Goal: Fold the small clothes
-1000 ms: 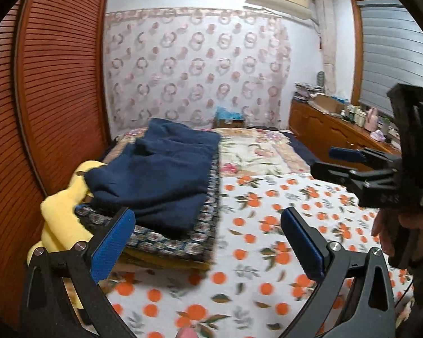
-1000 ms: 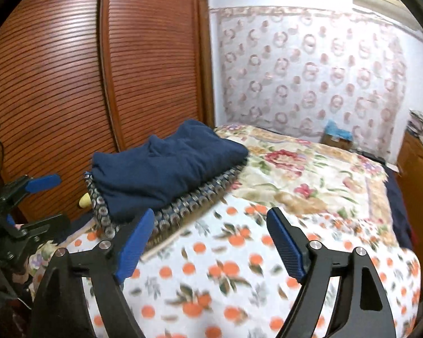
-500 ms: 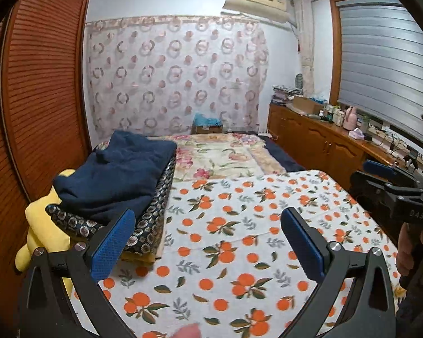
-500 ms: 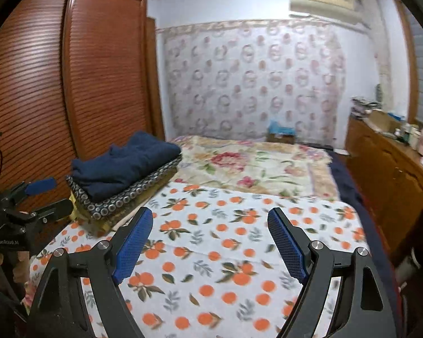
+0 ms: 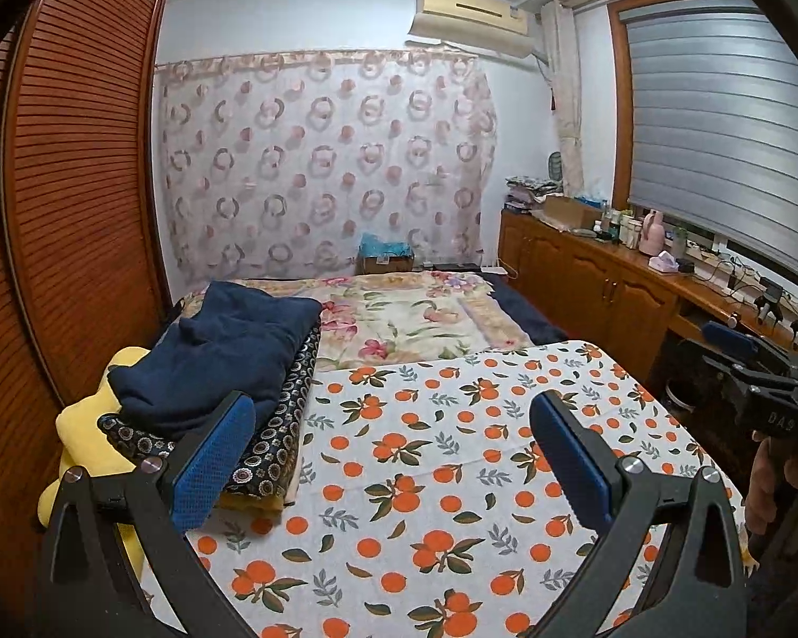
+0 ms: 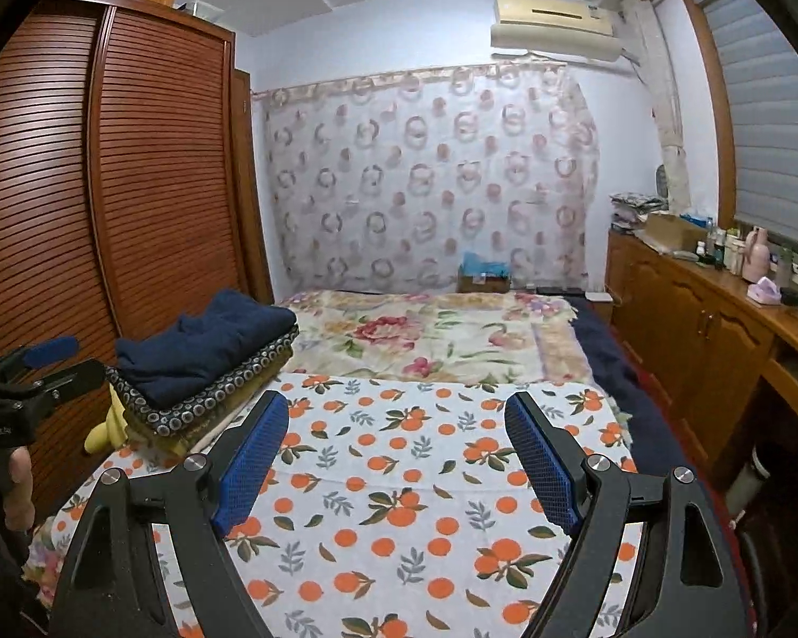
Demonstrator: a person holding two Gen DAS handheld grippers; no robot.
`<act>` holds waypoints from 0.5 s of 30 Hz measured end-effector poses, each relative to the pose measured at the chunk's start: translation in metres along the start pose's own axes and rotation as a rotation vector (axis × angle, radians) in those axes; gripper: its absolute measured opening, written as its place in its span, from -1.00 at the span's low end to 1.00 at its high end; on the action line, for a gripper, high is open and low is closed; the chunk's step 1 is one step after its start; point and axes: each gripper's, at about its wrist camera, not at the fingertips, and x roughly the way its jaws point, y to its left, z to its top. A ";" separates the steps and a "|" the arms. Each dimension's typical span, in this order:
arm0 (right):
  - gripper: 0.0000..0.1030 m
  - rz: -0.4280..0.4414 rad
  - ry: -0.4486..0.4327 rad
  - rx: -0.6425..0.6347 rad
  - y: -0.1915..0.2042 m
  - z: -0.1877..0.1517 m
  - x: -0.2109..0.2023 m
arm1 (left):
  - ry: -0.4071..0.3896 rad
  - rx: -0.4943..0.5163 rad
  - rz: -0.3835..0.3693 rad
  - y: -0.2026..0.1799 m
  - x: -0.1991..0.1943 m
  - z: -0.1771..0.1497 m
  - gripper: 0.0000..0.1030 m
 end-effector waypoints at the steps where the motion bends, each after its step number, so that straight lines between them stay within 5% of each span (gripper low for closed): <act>1: 0.65 -0.010 -0.003 0.000 0.001 -0.001 0.003 | 0.000 -0.001 0.002 0.000 0.000 0.000 1.00; 15: 0.65 -0.026 -0.009 -0.012 -0.001 -0.002 0.009 | 0.000 -0.001 0.003 0.002 -0.002 -0.001 1.00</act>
